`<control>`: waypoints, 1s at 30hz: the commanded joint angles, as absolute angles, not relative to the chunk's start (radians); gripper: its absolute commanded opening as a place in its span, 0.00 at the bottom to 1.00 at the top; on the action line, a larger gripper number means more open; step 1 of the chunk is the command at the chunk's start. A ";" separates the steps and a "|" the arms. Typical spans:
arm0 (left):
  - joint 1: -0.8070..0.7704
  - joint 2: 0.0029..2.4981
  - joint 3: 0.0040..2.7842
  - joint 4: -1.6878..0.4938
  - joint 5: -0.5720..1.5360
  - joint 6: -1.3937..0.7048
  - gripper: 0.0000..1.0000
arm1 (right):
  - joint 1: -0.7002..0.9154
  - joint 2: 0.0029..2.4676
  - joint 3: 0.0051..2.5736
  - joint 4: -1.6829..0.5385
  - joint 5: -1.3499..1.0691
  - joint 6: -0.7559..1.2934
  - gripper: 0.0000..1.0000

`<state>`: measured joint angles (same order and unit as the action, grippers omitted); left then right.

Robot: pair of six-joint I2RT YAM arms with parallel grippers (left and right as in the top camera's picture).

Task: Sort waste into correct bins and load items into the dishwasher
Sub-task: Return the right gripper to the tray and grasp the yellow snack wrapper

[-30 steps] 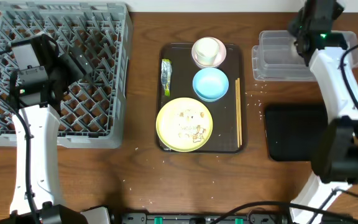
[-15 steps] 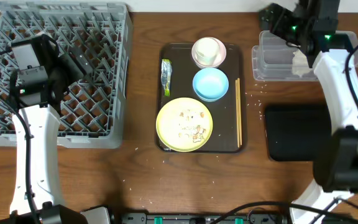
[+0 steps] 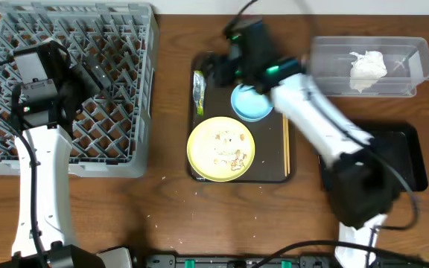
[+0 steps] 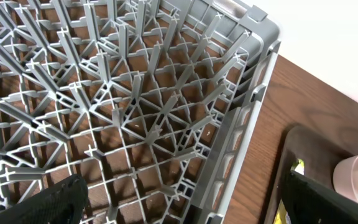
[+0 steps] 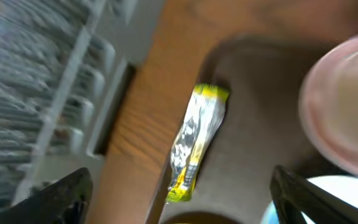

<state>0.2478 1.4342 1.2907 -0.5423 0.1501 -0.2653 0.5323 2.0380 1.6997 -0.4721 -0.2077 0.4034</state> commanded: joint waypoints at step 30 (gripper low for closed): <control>0.252 1.420 1.294 -0.542 0.145 -0.267 1.00 | 0.703 2.209 1.731 -0.439 0.177 0.388 0.01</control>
<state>0.2478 1.4342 1.2911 -0.5426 0.1501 -0.2653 0.7128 2.2856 1.6997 -0.4366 0.1528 0.3874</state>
